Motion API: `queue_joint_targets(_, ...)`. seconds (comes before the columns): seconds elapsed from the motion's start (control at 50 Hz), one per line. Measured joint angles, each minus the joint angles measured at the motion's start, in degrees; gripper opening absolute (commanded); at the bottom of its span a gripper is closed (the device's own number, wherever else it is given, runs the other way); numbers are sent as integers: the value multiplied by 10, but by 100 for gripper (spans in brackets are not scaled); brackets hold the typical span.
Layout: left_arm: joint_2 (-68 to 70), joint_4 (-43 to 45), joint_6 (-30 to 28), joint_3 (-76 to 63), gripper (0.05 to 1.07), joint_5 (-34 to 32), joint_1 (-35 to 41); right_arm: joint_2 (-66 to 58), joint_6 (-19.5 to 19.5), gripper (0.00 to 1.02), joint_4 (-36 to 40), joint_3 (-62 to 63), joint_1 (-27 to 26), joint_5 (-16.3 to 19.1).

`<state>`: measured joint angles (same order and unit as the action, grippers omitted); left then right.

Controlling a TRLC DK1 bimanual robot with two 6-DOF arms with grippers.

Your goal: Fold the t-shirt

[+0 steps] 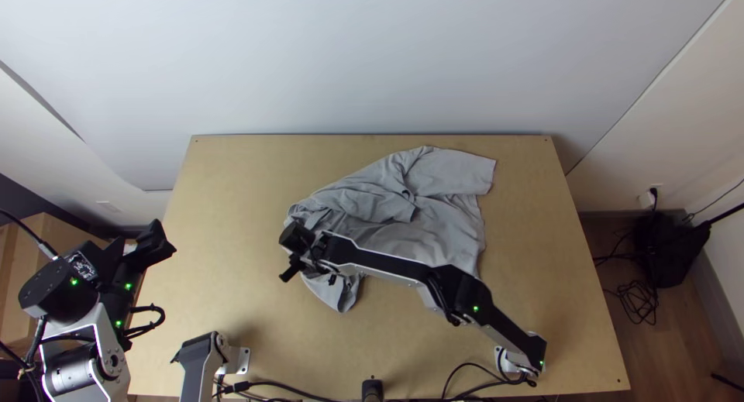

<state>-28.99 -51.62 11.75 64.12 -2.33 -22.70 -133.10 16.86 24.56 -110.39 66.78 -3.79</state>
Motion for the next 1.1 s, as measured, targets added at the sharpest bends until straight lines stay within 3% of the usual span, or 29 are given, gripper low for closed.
queue_joint_targets(0.3, -19, 1, 1, -25, 102, -1, 68, 125, 22, 2, -20, 36, -102, 0)
queue_joint_targets(0.72, -38, 56, 5, -114, 102, -2, 322, 195, 44, 2, -31, 50, -348, 0)
queue_joint_targets(0.96, -117, 97, 4, -145, 102, -2, 462, 245, 57, 2, -33, 82, -452, 0)
queue_joint_targets(1.1, -180, 149, 2, -154, 102, -2, 530, 288, 61, 2, -74, 132, -497, 0)
